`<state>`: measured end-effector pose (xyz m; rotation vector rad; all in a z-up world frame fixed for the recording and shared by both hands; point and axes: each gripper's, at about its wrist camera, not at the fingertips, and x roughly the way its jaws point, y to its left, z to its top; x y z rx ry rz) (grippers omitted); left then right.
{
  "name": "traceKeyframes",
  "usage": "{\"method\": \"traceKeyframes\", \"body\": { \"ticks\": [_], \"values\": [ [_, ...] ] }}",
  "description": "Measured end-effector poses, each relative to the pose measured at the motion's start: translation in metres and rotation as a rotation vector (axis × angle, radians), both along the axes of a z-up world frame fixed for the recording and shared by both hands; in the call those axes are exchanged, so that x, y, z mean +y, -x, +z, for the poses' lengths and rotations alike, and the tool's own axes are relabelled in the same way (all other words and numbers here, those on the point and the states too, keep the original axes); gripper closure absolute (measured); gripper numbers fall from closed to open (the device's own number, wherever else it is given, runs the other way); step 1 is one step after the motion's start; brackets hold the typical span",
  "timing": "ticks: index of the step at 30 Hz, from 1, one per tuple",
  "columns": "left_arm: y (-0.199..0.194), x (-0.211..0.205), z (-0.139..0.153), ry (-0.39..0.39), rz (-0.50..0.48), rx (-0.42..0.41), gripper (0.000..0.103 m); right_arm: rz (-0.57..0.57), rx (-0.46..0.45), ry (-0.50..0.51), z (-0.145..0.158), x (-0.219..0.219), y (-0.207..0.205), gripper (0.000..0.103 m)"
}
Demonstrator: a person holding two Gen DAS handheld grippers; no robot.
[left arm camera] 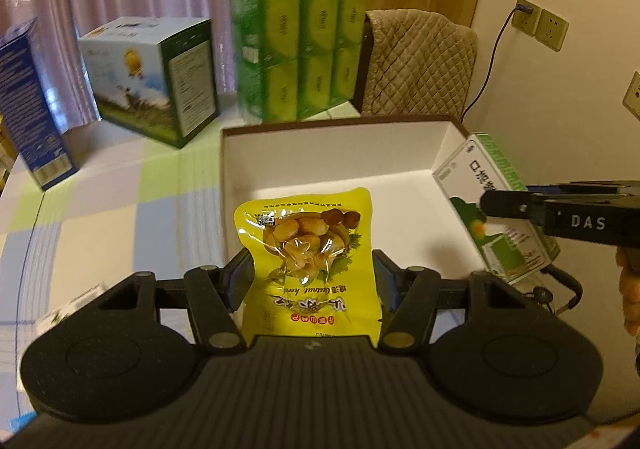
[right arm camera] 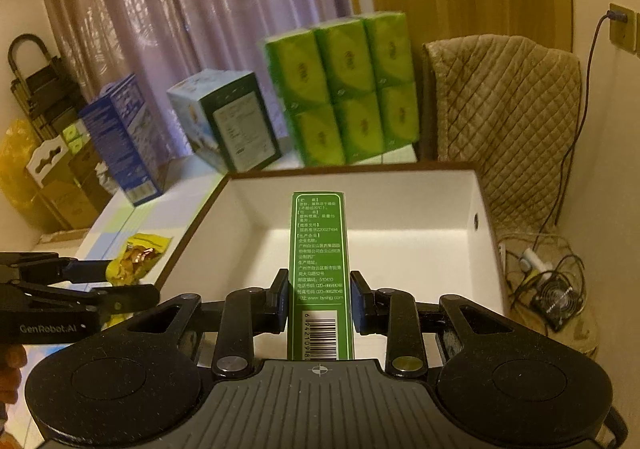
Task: Organize objects
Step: 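Carry the yellow pouch with the left tool while the right tool carries the green box to the brown box, then open the left tool dropping the pouch in the box while the right tool releases the green box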
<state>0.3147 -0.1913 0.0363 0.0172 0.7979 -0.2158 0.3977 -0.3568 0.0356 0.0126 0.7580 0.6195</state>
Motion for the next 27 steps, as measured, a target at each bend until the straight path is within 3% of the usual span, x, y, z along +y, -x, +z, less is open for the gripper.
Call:
{"method": "traceKeyframes", "body": {
  "ticks": [9,19,27],
  "values": [
    [-0.051,-0.041,-0.012,-0.021,0.019,0.038,0.044,-0.059,0.027,0.035,-0.021,-0.001,-0.043,0.076],
    [-0.085,-0.064,-0.058,-0.043,0.060,0.166,0.044,-0.083,0.126,0.135,-0.067,0.002,-0.067,0.076],
    [-0.097,-0.072,-0.088,-0.060,0.074,0.247,0.043,-0.076,0.165,0.154,-0.085,-0.003,-0.073,0.076]
  ]
}}
